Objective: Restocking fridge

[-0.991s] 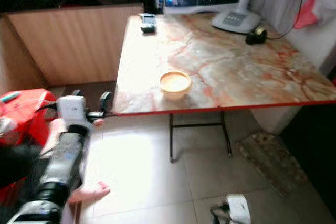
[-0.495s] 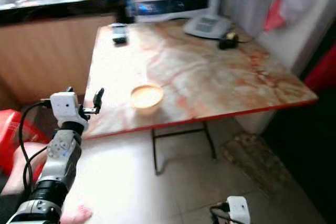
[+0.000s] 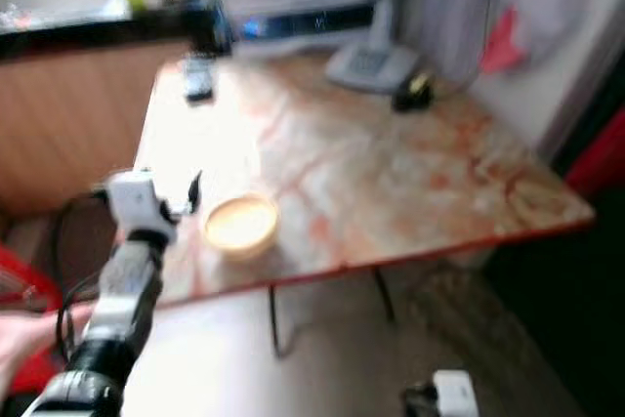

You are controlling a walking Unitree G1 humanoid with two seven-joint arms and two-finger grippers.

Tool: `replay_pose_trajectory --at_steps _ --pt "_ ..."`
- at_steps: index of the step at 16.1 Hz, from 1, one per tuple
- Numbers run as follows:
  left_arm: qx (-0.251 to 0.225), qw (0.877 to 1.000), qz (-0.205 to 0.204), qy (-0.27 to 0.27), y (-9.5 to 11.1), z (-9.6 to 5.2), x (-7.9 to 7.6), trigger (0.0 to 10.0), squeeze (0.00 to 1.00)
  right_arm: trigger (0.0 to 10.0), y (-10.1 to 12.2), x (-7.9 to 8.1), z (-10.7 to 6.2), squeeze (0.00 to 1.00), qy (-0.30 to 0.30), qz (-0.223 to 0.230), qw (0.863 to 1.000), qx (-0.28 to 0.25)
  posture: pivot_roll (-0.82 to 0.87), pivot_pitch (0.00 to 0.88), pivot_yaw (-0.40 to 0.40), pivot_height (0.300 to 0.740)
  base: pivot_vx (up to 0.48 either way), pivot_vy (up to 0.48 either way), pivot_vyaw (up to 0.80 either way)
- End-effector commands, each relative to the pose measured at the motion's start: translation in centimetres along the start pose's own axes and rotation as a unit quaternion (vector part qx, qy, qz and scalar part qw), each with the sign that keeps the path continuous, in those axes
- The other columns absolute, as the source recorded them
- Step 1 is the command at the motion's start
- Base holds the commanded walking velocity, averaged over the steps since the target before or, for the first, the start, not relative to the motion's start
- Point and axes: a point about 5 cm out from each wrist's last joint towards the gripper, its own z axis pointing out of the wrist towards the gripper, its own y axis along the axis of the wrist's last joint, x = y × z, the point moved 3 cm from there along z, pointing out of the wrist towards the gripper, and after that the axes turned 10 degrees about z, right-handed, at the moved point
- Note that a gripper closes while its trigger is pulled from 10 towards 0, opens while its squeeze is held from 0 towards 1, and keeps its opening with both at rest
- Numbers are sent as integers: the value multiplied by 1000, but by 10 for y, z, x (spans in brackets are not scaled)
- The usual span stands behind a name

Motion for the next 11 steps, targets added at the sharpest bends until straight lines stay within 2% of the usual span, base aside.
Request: replay_pose_trajectory --at_steps 1,4,6,7,9,11 --pt "-8 1000 5 12 5 2 12 10000 0 10000 5 9 3 0 11 -2 1000 -6 4 0 -6 740 311 0 0" --pt "-1 1000 -19 -16 1 0 4 10000 0 10000 5 9 3 0 11 -3 1000 -6 5 0 -5 740 0 0 0" --pt "19 995 -94 -30 -6 -4 -2 10000 0 10000 5 9 3 0 11 -3 1000 -6 5 0 -5 740 0 0 0" --pt "20 993 -113 -39 -8 -6 -4 10000 0 10000 5 9 3 0 12 -3 1000 -7 7 0 -5 740 0 0 0" --pt "22 990 -133 -50 -9 -7 -5 10000 0 10000 6 9 3 0 11 -4 1000 -7 8 0 -4 740 0 0 0" --pt "21 990 -131 -52 -9 -8 -3 10000 0 10000 6 9 3 0 11 -4 1000 -7 10 0 -3 740 0 0 0"
